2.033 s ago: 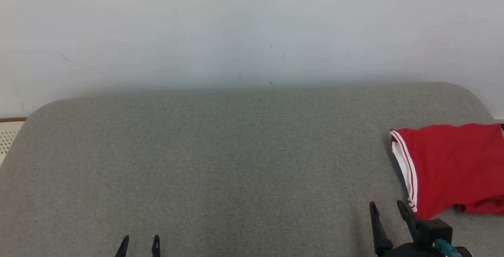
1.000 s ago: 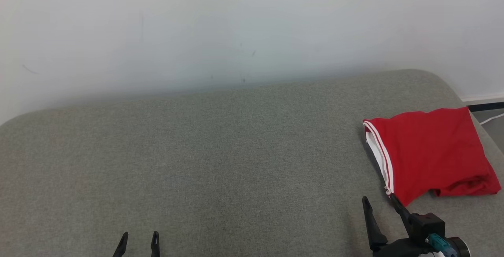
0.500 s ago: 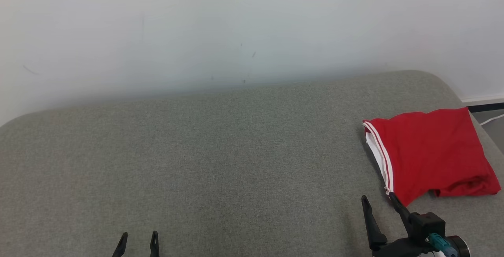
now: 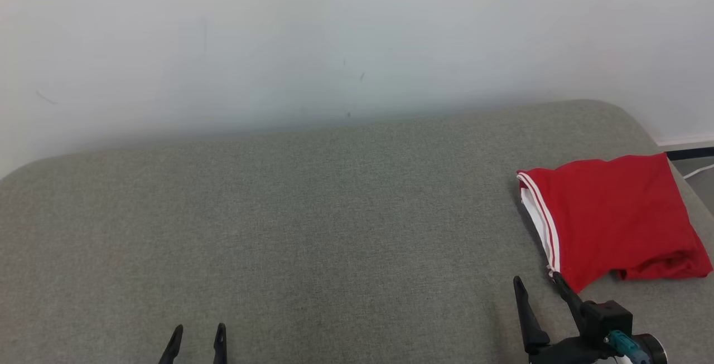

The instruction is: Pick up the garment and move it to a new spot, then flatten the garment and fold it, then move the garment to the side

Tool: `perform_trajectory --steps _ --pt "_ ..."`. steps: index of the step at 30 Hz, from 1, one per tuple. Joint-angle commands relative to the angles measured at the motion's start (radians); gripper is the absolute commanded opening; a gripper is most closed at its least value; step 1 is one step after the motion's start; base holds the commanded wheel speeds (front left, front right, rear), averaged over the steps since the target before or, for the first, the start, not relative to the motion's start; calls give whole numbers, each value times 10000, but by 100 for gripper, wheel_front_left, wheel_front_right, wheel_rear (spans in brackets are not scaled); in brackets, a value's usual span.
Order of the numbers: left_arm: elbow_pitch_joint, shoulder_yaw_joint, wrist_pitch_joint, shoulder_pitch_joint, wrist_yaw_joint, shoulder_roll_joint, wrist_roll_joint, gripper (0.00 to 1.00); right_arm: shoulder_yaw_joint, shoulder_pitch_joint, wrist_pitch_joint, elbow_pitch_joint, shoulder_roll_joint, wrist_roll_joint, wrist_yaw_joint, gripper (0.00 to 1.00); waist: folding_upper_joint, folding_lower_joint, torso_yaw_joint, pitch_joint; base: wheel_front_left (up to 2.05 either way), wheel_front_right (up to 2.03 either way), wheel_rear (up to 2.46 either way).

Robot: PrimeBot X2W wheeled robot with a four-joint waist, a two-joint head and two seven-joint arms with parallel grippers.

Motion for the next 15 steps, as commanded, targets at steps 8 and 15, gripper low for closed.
perform_trajectory --steps 8,15 --pt "438 152 249 69 -79 -26 -507 0 -103 296 154 356 94 508 0 0 0 0 39 14 0 0 0" --pt "454 311 612 -74 -244 -22 -1960 0 -408 244 500 183 186 1927 0 0 0 0 125 48 0 0 0"
